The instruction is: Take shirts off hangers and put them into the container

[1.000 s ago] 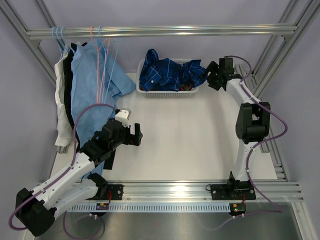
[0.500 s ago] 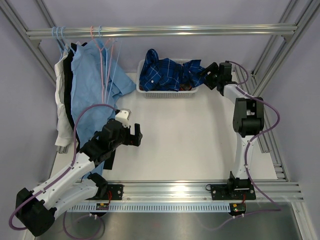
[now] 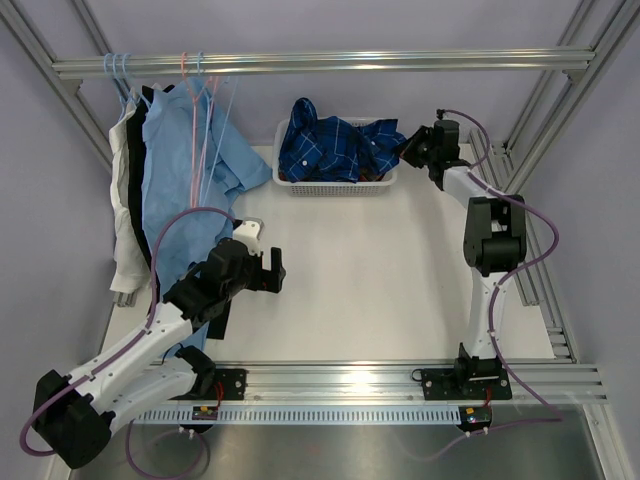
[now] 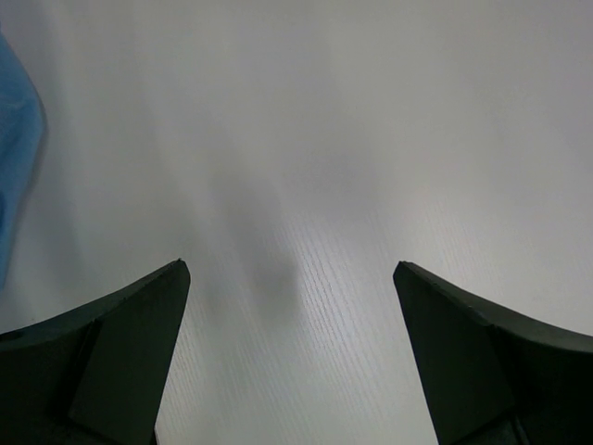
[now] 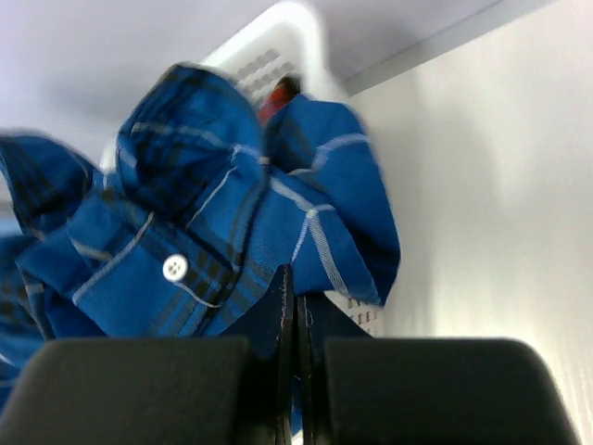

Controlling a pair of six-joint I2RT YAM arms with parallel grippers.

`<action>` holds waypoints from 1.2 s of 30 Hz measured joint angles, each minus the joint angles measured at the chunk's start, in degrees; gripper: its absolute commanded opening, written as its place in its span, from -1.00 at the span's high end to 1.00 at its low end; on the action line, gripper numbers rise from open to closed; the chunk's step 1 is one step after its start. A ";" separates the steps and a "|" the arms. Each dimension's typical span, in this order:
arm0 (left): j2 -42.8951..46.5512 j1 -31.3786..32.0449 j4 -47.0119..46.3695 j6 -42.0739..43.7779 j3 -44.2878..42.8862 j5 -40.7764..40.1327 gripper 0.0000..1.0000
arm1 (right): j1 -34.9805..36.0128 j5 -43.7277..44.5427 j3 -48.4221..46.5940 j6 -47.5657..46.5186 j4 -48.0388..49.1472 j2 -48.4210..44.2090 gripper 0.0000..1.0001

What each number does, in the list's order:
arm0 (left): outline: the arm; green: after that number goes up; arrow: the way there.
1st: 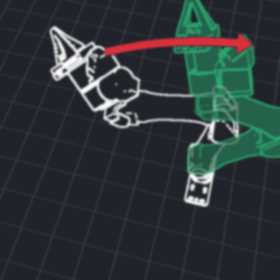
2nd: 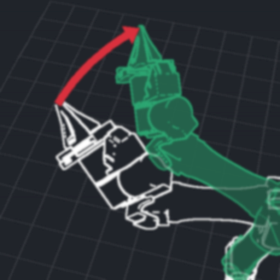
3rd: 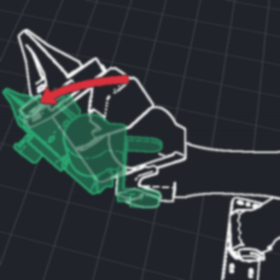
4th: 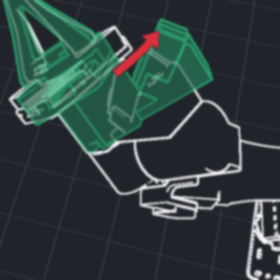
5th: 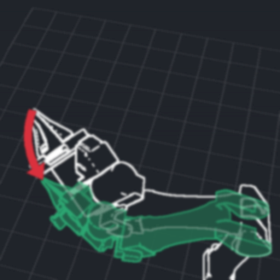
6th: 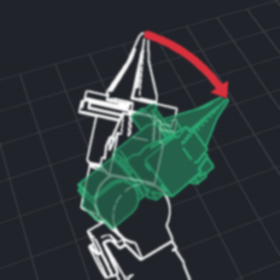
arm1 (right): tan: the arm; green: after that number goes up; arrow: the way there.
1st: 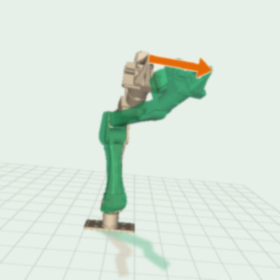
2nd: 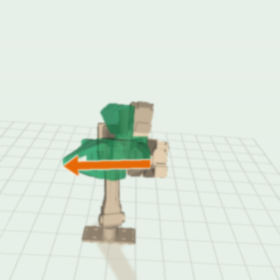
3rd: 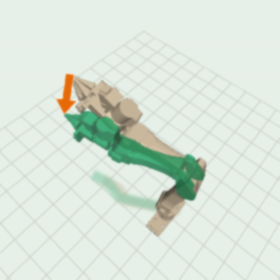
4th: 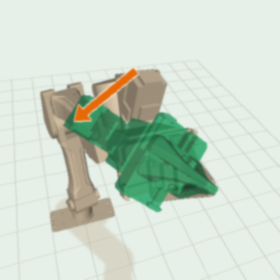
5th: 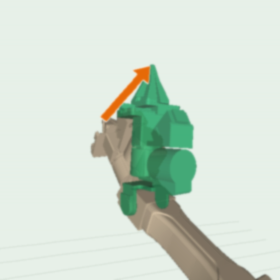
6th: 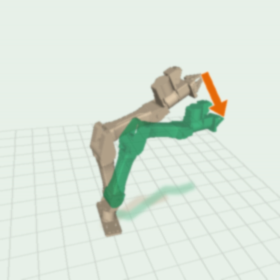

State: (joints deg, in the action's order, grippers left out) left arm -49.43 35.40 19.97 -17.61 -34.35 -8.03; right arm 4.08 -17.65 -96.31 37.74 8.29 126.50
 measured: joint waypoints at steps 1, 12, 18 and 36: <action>-0.07 0.00 0.00 -0.02 0.00 0.00 -0.98 | 0.79 0.15 -0.83 -1.88 -1.18 -0.09 1.00; -0.17 0.00 0.15 -0.24 0.00 -0.63 -0.98 | 14.05 9.35 -25.05 -16.41 -23.10 5.35 0.98; -0.13 0.00 0.22 -0.35 0.00 -1.05 -0.98 | 13.84 14.16 -28.87 -16.20 -32.04 12.22 0.90; 0.76 0.00 1.53 -1.29 -0.57 -1.38 -0.98 | 13.27 19.93 -27.78 -19.50 -40.11 8.90 -0.22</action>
State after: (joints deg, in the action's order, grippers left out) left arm -48.66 35.40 21.50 -18.90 -34.92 -9.41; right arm 17.34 2.28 -124.09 18.24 -31.81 135.39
